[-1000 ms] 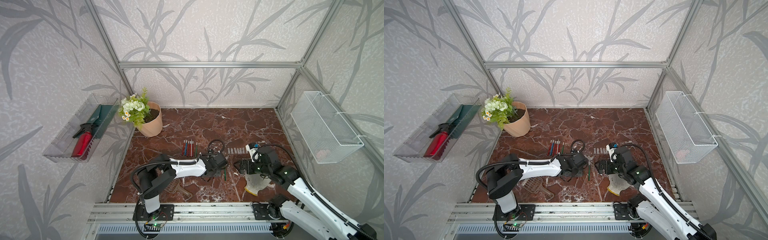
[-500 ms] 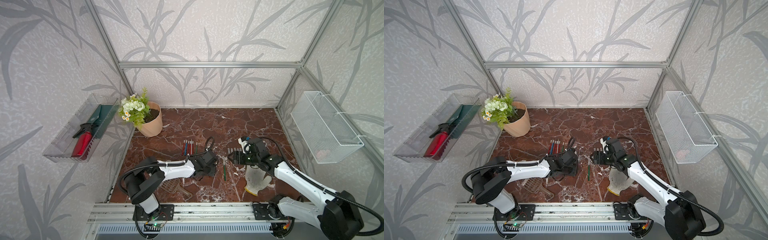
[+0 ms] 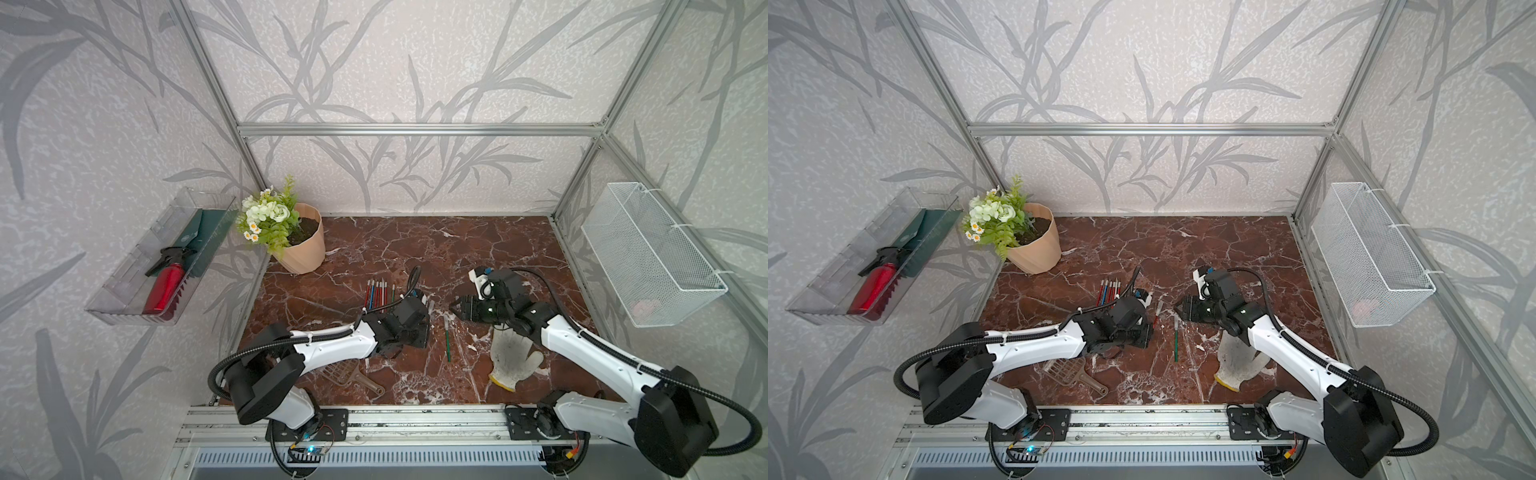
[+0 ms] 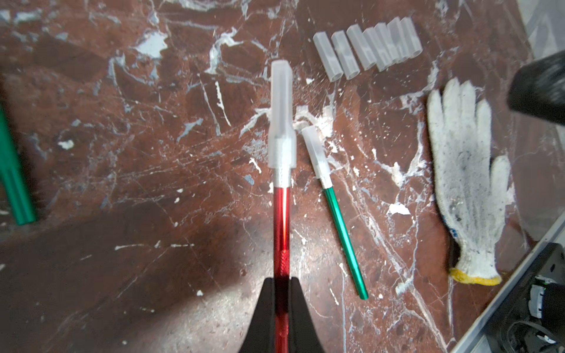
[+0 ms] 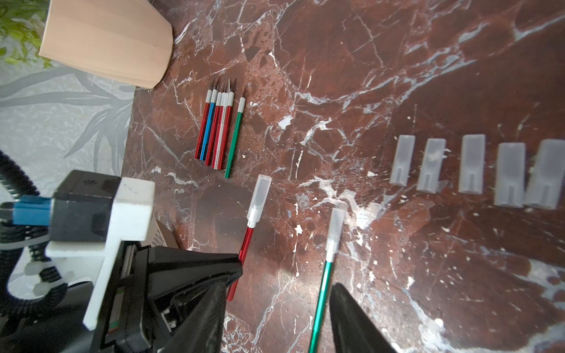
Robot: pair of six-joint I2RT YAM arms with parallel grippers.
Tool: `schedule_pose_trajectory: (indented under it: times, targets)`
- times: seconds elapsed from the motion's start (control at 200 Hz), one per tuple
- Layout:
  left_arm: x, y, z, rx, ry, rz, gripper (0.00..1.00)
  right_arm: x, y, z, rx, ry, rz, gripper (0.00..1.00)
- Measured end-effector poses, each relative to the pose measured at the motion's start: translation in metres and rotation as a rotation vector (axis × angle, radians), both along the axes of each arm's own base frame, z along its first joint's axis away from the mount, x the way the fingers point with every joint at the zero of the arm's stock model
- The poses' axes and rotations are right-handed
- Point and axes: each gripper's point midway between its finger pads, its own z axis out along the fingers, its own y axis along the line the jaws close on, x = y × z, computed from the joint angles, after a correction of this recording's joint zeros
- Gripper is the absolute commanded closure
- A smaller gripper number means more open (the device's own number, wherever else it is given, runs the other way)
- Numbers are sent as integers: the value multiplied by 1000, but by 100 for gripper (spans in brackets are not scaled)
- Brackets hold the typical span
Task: Remove protective caps from carving knives
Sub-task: Pick up the carving knife from the center of the board.
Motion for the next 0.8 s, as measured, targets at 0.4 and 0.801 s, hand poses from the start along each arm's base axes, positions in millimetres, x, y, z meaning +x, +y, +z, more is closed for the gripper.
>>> schedule_pose_trajectory:
  times: [0.4, 0.801]
  targets:
    - [9, 4, 2, -29, -18, -23, 92, 9, 20, -20, 19, 72, 63, 50]
    - [6, 1, 7, -81, -27, -38, 92, 21, 28, -23, 42, 67, 52, 55]
